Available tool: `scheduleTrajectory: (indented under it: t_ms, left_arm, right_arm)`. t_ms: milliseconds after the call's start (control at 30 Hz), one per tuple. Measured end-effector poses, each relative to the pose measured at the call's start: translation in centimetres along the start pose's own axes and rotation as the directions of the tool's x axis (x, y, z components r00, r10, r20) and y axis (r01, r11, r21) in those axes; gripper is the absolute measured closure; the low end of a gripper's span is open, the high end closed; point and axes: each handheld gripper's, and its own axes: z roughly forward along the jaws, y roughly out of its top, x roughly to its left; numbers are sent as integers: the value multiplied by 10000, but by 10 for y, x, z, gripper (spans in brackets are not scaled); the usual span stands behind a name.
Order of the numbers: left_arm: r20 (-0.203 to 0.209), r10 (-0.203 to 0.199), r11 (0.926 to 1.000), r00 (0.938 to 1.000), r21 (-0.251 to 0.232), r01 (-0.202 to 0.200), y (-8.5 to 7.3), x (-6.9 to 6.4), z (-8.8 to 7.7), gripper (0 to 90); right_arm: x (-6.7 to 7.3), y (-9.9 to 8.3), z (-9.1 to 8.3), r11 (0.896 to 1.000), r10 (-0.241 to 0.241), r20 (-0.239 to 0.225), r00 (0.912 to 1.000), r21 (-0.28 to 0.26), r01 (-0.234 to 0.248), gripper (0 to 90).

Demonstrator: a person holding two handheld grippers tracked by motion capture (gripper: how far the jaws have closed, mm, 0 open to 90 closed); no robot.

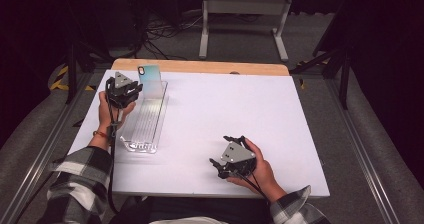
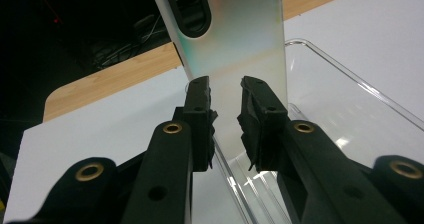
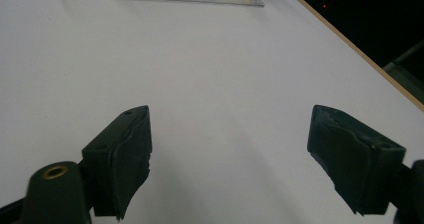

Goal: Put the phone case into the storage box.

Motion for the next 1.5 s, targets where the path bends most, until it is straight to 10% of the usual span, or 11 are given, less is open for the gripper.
scheduleTrajectory:
  t_ms: [1500]
  left_arm:
    - [1159,1136,9846,9867,-1462,-962,-3,-39,-52,554]
  right_arm:
    - [-7,1,-8,9991,198,293,9994,-385,-186,196]
